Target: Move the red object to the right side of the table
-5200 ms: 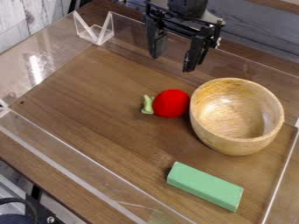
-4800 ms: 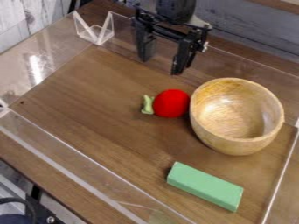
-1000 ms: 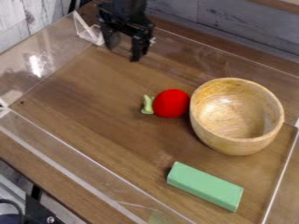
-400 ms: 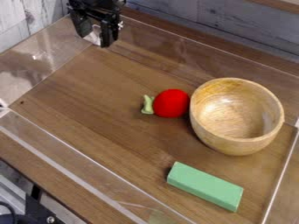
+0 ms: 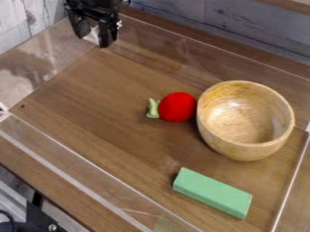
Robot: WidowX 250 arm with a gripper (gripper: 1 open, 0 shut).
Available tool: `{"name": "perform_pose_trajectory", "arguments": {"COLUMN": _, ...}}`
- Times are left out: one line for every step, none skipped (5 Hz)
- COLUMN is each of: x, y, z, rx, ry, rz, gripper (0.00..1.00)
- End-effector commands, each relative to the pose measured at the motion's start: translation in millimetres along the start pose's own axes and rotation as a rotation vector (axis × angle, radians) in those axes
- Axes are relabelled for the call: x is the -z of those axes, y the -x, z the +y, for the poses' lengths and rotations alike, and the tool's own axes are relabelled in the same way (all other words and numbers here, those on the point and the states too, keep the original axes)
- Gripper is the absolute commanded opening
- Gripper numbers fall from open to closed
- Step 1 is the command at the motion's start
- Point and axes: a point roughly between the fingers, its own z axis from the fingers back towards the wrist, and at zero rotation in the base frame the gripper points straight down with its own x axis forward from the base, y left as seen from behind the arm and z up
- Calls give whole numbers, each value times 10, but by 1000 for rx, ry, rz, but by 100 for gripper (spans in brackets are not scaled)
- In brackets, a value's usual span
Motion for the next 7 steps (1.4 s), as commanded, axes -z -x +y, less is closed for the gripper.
{"name": "perform_pose_trajectory", "arguments": {"x": -158, "y": -77, "z": 143, "rx": -23, "ry": -27, "rz": -57, "gripper": 100}}
{"name": "perform_pose_trajectory", "arguments": {"x": -129, "y": -82, "z": 185, "rx": -31, "ry": -24, "rz": -53, "gripper": 100}}
{"name": "perform_pose_trajectory", "arguments": {"x": -85, "y": -87, "z": 238, "rx": -37, "ry": -22, "rz": -48, "gripper": 100}}
{"name": "perform_pose_trajectory", "arguments": {"x": -36, "y": -92, "z": 296, "rx": -43, "ry": -20, "rz": -43, "gripper": 100}}
{"name": "perform_pose_trajectory", "arguments": {"x": 15, "y": -100, "z": 342, "rx": -49, "ry": -17, "rz": -37, "gripper": 100}}
{"name": "perform_pose_trajectory", "arguments": {"x": 61, "y": -109, "z": 395, "rx": -56, "ry": -14, "rz": -34, "gripper": 100}}
{"name": "perform_pose_trajectory", "arguments": {"x": 116, "y": -121, "z": 419, "rx": -62, "ry": -10, "rz": -30, "gripper": 100}}
